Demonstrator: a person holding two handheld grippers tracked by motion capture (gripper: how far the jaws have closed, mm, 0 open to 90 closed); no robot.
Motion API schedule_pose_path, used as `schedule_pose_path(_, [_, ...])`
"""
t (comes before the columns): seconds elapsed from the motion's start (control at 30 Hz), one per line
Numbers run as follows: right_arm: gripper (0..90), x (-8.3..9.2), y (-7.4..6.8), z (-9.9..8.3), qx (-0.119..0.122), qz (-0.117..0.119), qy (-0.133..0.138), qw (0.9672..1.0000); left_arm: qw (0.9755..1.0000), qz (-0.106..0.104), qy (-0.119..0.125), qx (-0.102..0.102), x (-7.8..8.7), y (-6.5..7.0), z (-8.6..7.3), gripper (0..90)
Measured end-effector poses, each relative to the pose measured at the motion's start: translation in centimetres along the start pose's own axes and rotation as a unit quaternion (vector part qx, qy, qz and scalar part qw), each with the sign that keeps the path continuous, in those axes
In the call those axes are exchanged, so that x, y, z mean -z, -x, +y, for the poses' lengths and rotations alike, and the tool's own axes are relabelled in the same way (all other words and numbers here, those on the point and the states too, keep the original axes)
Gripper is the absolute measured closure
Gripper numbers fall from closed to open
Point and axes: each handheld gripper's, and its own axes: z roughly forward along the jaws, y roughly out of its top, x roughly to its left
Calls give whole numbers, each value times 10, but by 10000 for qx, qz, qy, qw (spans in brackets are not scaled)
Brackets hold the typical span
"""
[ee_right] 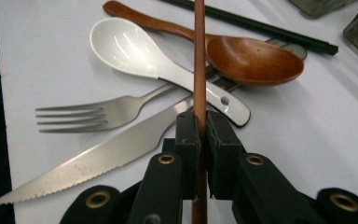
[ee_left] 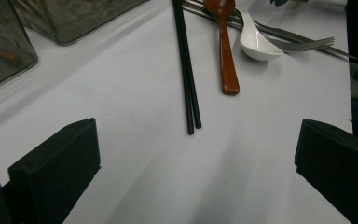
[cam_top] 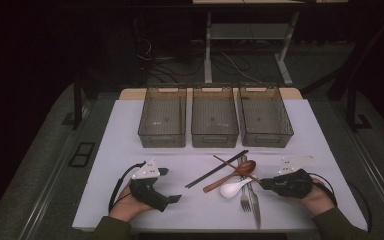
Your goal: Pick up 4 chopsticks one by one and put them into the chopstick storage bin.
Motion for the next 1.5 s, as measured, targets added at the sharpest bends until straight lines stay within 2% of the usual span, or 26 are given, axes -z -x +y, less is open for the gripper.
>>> schedule_pose_path(0.13, [839,1,1,4,-55,46,128,9999,10000,2,-5,4,0,0,0,0])
schedule_pose_path(0.37, [838,-1,2,9,-135,8,135,9998,10000,-2,-17,7,-1,0,0,0])
schedule_pose_path(0.63, [839,-1,4,17,-225,102,311,9992,10000,-10,-15,11,-1,0,0,0])
schedule_pose_path(1.0, [838,-6,5,31,-176,179,401,9989,10000,9,-13,7,0,0,0,0])
schedule_pose_path(1.3, [838,-9,8,40,-241,176,474,9984,10000,54,-61,-33,0,-1,-1,0])
schedule_pose_path(1.5, [838,-12,11,46,-274,179,530,9981,9999,100,-10,-21,2,0,-1,0])
